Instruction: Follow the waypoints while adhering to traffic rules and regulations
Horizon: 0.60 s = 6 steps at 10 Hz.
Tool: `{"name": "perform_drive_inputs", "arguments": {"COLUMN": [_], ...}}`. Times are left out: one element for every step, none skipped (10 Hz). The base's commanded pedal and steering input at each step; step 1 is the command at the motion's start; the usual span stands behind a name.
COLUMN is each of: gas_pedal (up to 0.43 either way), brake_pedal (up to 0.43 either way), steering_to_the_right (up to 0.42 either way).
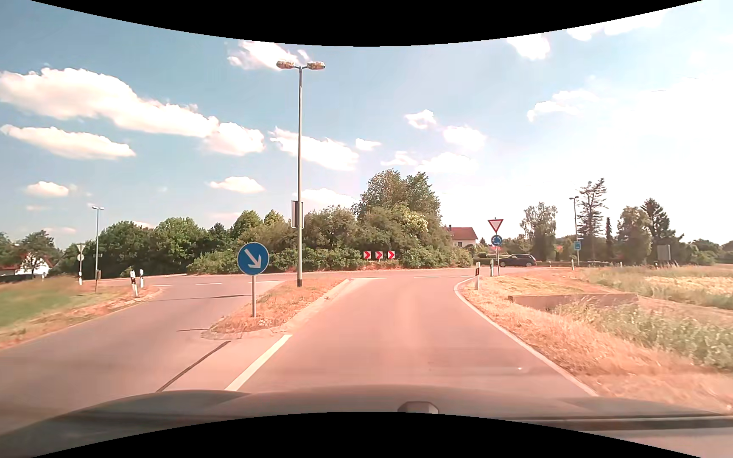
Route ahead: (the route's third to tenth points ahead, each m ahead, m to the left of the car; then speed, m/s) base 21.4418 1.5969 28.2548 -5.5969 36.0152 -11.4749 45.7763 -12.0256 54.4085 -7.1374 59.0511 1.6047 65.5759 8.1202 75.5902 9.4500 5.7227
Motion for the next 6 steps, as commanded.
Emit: {"name": "perform_drive_inputs", "arguments": {"gas_pedal": [0.209, 0.209, 0.209, 0.209, 0.209, 0.209], "brake_pedal": [0.0, 0.0, 0.0, 0.0, 0.0, 0.0], "steering_to_the_right": [0.015, 0.015, 0.017, 0.02, 0.024, 0.03]}}
